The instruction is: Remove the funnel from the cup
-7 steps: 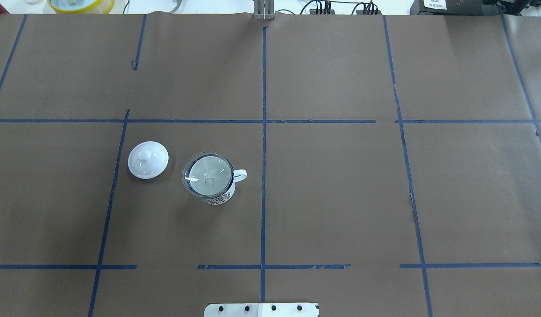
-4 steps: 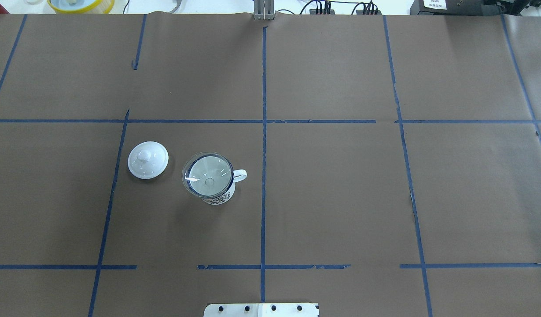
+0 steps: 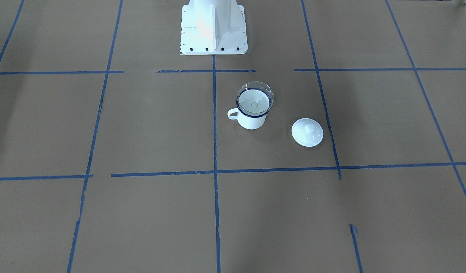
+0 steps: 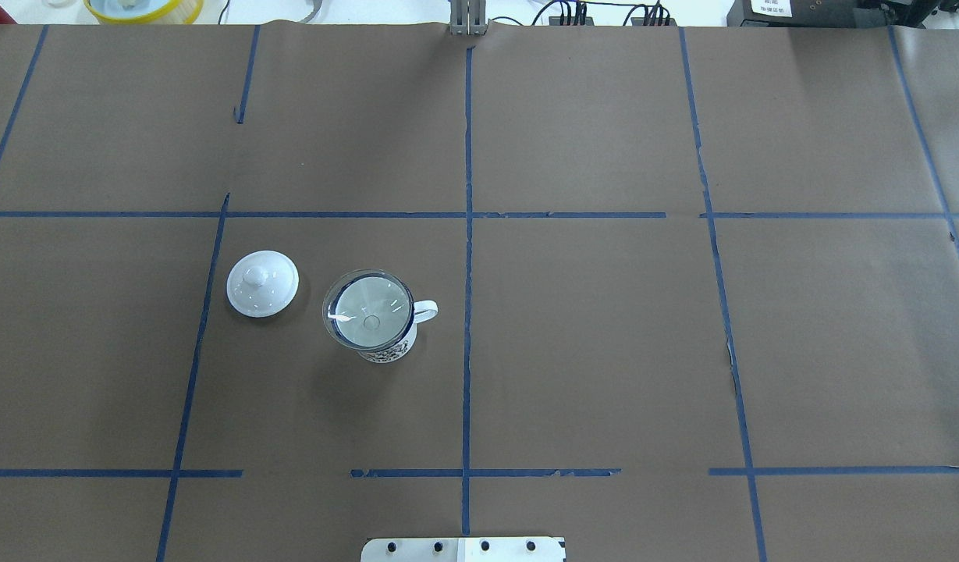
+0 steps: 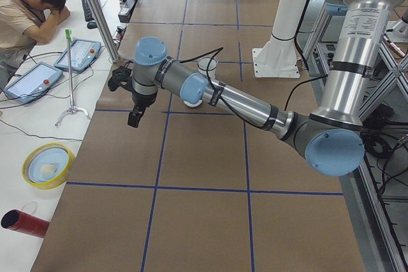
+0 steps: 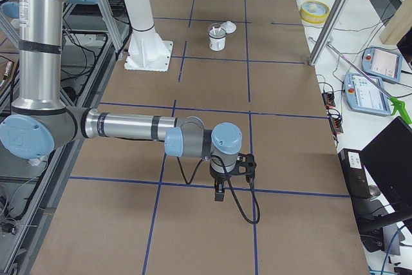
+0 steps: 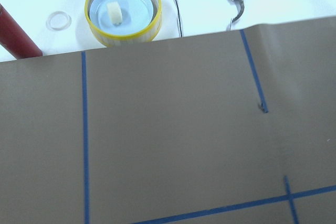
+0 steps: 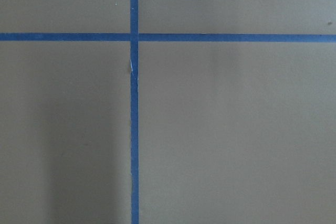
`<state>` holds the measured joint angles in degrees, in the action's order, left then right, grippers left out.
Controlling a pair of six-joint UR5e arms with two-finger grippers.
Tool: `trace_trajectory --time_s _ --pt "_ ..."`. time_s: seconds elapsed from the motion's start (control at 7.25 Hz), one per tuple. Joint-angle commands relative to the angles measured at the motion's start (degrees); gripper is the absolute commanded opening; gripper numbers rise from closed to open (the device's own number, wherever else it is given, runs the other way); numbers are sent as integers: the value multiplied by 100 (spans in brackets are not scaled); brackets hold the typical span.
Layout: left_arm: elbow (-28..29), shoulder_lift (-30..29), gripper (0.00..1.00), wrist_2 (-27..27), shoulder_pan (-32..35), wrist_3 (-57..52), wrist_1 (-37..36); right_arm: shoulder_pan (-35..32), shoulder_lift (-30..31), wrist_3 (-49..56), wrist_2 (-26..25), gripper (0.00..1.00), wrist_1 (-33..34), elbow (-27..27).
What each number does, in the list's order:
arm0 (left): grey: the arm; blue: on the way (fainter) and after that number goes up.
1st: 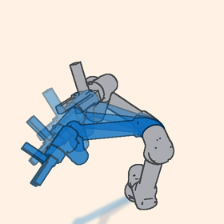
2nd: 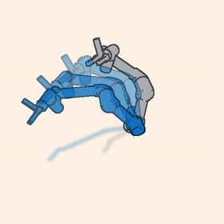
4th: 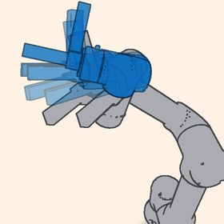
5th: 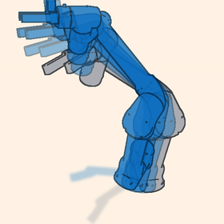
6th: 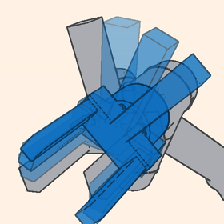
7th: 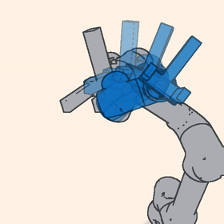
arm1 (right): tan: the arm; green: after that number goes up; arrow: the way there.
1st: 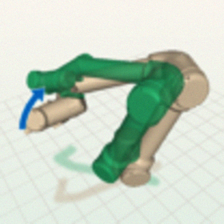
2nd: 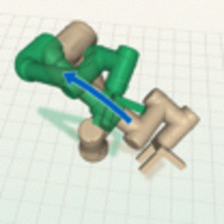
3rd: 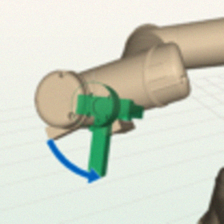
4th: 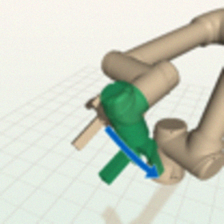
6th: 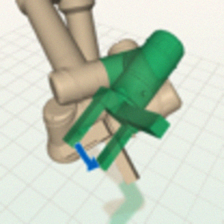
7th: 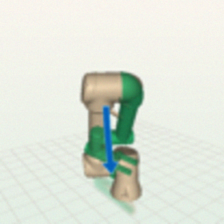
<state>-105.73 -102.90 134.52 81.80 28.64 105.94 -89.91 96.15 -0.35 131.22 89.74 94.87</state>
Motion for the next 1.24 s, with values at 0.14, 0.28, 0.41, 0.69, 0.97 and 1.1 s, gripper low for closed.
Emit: trace_trajectory --time_s 0.14,0.28,0.41,0.69,0.97,1.1 --pt "-325 -781 100 -48 -1854 2594 -53 0 0 0 0 100 0 6" --pt "-326 -1341 100 -188 -2348 3359 -464 0 0 0 0 100 0 6" --pt "-291 -2043 100 -668 -2910 3959 -1130 0 0 0 0 100 0 6" --pt "-99 -2968 100 -1891 -4036 4676 -2438 0 0 0 0 100 0 6" --pt "540 -3664 100 -2236 -4539 4991 -3200 0 0 0 0 100 0 6" --pt "875 -3684 100 -2646 -4855 5132 -3202 0 0 0 0 100 0 6"
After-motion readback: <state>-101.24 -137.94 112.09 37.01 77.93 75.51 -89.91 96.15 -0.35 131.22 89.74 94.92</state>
